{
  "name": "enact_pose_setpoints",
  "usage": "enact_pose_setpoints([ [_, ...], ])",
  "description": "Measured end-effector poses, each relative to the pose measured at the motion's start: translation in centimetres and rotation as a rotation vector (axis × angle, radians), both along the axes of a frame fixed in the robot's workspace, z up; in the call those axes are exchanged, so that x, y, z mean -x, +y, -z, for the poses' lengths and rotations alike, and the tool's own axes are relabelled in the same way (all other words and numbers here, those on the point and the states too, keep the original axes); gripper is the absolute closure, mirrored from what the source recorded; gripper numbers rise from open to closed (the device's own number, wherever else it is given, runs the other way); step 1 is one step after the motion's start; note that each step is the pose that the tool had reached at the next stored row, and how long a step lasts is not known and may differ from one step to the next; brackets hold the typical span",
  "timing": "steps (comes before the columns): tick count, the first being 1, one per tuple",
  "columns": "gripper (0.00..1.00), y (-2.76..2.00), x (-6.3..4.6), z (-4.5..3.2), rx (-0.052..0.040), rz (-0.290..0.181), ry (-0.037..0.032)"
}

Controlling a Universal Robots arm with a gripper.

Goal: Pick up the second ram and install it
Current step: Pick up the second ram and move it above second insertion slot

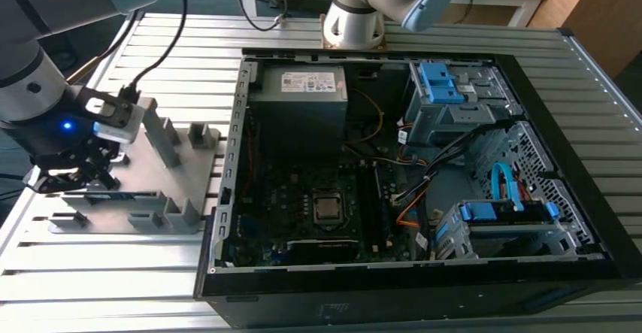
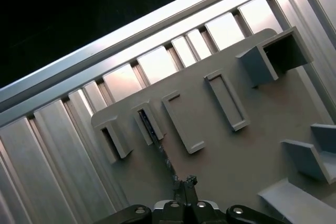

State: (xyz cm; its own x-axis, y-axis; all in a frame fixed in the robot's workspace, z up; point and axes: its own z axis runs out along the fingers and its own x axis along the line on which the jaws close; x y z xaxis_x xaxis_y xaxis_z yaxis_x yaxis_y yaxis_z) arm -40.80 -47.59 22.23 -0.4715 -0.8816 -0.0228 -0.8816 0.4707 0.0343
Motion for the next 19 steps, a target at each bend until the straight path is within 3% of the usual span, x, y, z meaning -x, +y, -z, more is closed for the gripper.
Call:
enact_pose_setpoints([
  [19, 0.90, 0.00, 0.00, 0.00, 0.0000, -0.100, 0.0001],
])
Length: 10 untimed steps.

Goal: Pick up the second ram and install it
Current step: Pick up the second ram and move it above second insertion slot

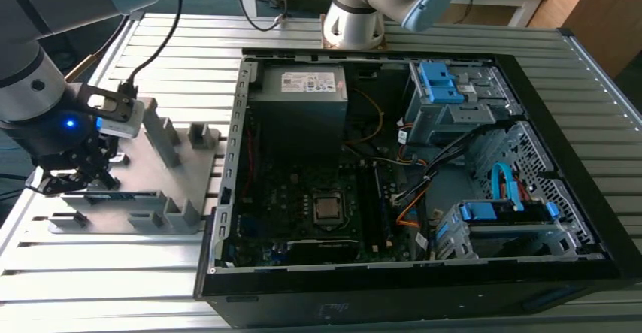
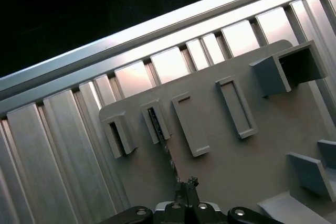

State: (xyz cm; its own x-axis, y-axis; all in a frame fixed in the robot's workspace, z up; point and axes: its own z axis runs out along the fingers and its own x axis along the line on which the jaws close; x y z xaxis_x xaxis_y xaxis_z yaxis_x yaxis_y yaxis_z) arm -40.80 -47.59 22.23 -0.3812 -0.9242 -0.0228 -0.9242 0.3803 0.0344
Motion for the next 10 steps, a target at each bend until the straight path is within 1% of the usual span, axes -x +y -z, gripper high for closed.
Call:
enact_pose_setpoints([
  [10, 0.90, 0.00, 0.00, 0.00, 0.0000, -0.043, -0.0001],
])
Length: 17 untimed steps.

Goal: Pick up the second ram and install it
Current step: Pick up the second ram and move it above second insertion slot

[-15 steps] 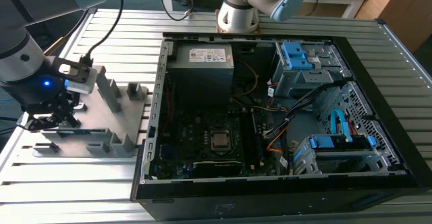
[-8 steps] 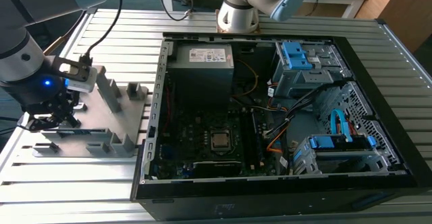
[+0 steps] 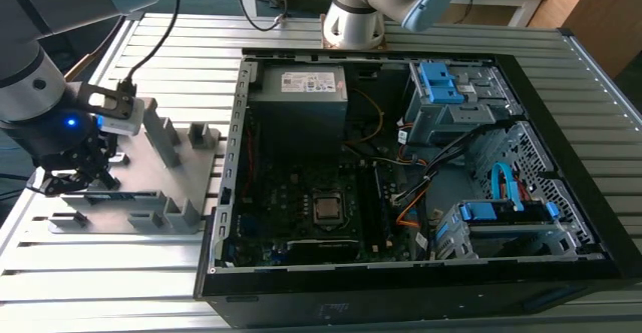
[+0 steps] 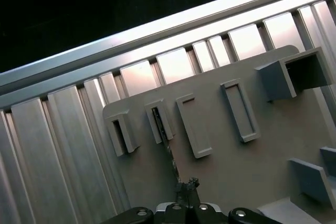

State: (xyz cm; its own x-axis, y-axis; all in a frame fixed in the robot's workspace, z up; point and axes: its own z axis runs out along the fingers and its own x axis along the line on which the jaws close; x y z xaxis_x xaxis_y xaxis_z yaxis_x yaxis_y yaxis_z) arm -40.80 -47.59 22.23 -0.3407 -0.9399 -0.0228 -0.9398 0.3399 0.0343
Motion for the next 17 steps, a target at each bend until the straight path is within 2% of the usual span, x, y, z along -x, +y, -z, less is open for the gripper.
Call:
enact_pose_setpoints([
  [3, 0.90, 0.00, 0.00, 0.00, 0.0000, -0.026, 0.0000],
  [17, 0.90, 0.00, 0.00, 0.00, 0.0000, -0.084, 0.0001],
])
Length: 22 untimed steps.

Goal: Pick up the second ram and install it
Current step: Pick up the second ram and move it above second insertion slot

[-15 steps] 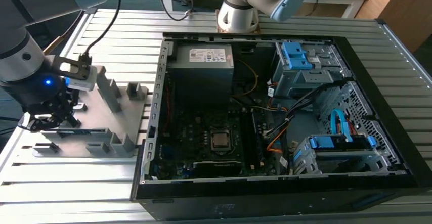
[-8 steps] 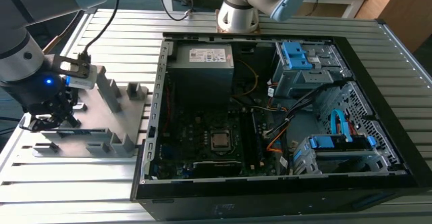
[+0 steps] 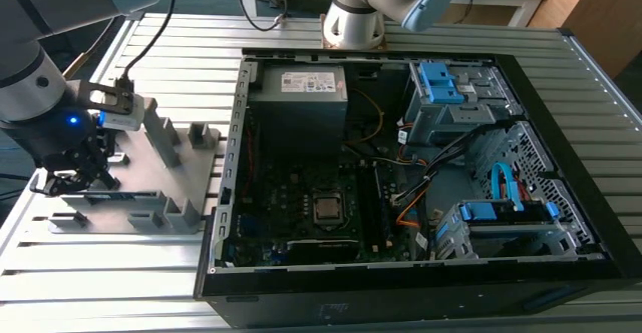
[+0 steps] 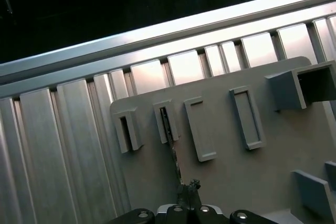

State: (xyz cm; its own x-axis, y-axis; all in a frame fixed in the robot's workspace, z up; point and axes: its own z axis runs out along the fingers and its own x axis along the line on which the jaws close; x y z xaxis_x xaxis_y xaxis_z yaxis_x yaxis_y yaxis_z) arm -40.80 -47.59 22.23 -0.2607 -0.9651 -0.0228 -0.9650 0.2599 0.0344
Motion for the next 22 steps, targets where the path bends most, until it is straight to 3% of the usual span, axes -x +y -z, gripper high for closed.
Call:
enact_pose_setpoints([
  [22, 0.90, 0.00, 0.00, 0.00, 0.0000, -0.097, 0.0000],
])
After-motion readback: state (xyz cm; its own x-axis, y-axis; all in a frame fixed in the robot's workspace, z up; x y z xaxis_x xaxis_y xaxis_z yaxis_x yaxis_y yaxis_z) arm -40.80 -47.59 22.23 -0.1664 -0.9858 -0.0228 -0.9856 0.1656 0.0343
